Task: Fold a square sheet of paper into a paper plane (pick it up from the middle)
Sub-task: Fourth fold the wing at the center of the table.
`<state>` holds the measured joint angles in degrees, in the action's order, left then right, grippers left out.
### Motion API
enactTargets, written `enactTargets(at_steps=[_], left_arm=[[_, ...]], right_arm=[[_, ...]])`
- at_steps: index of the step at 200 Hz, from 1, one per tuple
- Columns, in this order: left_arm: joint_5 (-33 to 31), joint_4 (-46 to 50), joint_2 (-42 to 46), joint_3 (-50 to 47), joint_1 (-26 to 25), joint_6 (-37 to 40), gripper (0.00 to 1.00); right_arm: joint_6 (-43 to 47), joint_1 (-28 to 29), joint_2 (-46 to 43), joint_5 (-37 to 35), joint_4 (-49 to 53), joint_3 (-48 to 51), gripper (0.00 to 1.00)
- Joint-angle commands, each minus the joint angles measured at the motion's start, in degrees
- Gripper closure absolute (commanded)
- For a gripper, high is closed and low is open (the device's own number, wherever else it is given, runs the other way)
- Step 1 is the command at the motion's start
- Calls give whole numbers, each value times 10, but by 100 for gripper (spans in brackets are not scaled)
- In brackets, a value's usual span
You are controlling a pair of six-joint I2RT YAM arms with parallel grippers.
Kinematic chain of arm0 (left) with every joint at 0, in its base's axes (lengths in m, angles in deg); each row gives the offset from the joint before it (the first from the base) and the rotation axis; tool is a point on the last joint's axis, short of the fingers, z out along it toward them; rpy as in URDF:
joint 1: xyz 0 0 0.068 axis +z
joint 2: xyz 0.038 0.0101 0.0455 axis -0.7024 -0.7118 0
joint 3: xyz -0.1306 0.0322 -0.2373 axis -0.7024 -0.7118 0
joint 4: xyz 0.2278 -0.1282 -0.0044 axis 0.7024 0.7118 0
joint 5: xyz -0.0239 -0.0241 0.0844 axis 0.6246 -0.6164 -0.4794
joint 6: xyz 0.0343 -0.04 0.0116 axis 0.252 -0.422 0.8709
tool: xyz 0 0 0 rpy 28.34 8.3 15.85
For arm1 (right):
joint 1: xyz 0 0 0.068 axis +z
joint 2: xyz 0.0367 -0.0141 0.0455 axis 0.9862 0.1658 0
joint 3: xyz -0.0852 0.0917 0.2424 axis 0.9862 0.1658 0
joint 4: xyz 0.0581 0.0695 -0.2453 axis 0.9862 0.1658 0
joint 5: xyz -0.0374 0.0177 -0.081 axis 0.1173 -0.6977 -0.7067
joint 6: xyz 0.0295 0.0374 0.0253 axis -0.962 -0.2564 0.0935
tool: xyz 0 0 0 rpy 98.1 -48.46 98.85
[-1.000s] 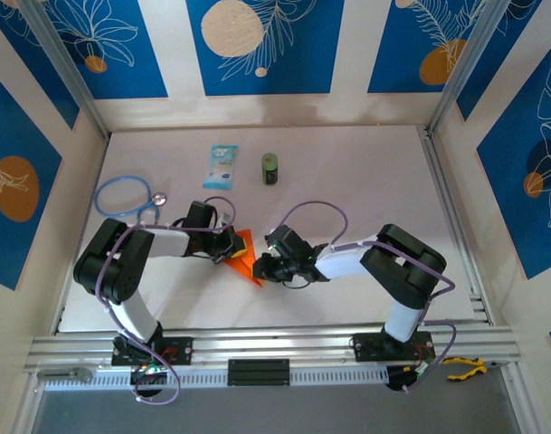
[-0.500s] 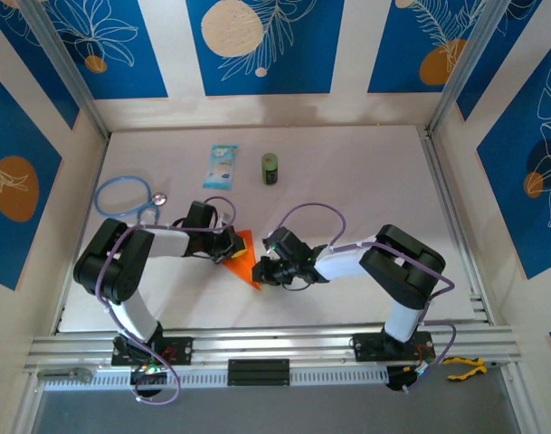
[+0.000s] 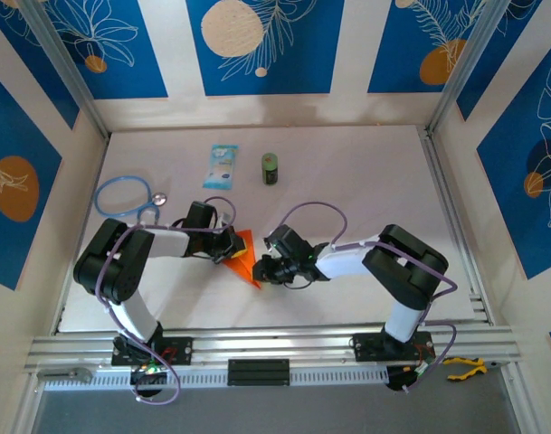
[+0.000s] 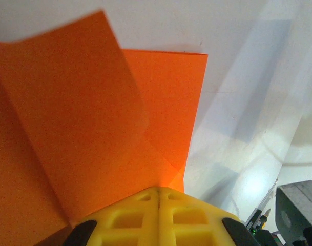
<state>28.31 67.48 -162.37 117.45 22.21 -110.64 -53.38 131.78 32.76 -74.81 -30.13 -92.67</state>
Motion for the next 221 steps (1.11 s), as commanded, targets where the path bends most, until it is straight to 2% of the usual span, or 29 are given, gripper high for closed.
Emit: enactTargets(at_steps=[1,51,86,166,205,221], left_arm=[[-13,6,-6,-11,-3,13,97],[-11,7,-9,-10,-3,13,97],[-12,7,-9,-11,-4,14,98],[-13,8,-7,-13,-3,11,98],[-15,0,-6,-18,-3,4,98],[-15,-33,-1,-35,-5,-27,99]], right_arm=[[1,-9,3,25,-12,-15,81],[-7,-11,17,37,-33,-16,80],[-15,-6,24,49,-44,1,87],[-28,17,52,45,-41,19,89],[-6,18,29,25,12,14,92],[16,15,22,25,40,6,92]])
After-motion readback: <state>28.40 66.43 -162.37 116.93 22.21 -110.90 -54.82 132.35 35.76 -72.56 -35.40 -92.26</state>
